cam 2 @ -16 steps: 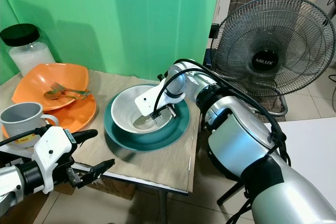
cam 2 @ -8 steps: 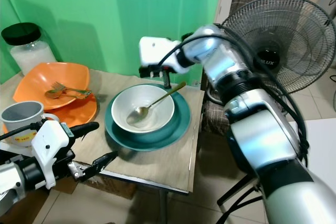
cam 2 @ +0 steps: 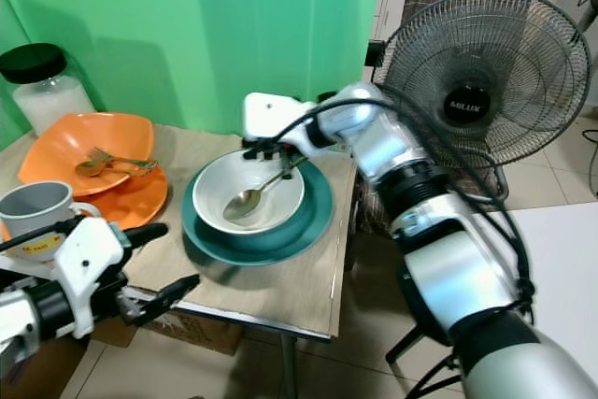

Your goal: Setting the table

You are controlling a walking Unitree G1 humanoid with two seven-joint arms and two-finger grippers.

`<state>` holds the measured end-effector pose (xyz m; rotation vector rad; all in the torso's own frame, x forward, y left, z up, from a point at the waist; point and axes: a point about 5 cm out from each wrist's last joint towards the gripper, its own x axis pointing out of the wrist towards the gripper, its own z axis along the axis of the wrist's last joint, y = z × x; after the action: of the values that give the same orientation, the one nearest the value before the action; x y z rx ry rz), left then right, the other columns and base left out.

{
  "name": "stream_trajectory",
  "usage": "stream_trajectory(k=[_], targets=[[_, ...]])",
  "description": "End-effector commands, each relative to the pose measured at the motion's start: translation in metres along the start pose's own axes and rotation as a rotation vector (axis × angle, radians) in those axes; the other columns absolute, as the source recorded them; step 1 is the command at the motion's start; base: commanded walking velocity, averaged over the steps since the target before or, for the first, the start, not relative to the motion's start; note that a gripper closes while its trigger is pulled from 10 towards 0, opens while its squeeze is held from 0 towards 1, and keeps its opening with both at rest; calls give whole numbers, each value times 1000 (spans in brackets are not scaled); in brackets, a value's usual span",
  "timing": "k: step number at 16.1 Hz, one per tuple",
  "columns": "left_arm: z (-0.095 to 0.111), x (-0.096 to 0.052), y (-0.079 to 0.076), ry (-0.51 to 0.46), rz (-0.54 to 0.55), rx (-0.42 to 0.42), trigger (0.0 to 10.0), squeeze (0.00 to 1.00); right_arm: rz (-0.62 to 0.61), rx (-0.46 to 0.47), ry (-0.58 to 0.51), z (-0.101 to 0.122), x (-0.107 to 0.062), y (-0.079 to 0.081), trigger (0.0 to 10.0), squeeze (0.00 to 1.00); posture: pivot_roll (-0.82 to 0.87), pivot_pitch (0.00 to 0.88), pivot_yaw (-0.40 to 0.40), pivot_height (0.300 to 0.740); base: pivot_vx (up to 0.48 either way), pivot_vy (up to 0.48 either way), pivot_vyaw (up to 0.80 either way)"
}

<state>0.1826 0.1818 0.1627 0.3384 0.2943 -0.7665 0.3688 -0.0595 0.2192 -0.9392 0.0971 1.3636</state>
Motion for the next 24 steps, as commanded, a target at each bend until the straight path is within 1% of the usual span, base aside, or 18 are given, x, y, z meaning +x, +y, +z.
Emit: stream_trajectory(k=[1,3,6,8,12,14,16,17,18,19,21,22,23,24], targets=[[-2,-4,5,15,22,8,10000,0,49,7,43,-3,8,4,10000,1000,-43,0,8,740,0,0,0],[-3,-7,7,21,33,8,10000,0,92,-3,88,-8,13,9,10000,1000,-42,0,4,740,0,0,0],[-9,-12,11,35,52,5,10000,0,135,-50,204,-16,16,10,10000,1000,-46,0,2,740,0,0,0],[-8,-12,11,34,53,5,10000,0,131,-56,267,-22,17,10,10000,1000,-46,0,2,740,0,0,0],[-6,-12,10,22,41,8,10000,0,118,-8,293,-26,22,9,10000,1000,-50,0,8,740,0,0,0],[-4,-9,10,16,23,14,10000,0,81,-33,320,-23,28,6,10000,1000,-52,3,14,740,0,0,0],[-3,-7,9,12,9,16,10000,0,98,-45,337,-21,30,7,10000,980,-54,16,21,740,0,0,0],[-2,-7,9,12,3,17,10000,0,108,-46,344,-21,30,7,10000,706,-54,16,21,740,0,0,0],[-1,-5,7,10,-12,16,10000,0,147,-58,374,-23,29,9,10000,0,-56,26,28,740,0,0,0],[-1,-5,6,10,-22,14,10000,0,172,-62,393,-25,28,10,10000,0,-56,32,35,740,0,0,0],[0,-5,5,15,-41,14,10000,0,196,-53,404,-27,27,11,6157,0,-55,39,45,740,0,0,0],[0,-5,5,18,-49,16,10000,0,202,-48,415,-29,27,12,4745,0,-54,42,54,740,0,0,0],[0,-6,6,22,-58,20,10000,0,200,-46,427,-31,26,13,4078,0,-54,45,58,740,0,0,0],[0,-6,6,24,-62,21,10000,0,199,-45,433,-32,26,13,4078,0,-52,48,62,740,0,0,0]])
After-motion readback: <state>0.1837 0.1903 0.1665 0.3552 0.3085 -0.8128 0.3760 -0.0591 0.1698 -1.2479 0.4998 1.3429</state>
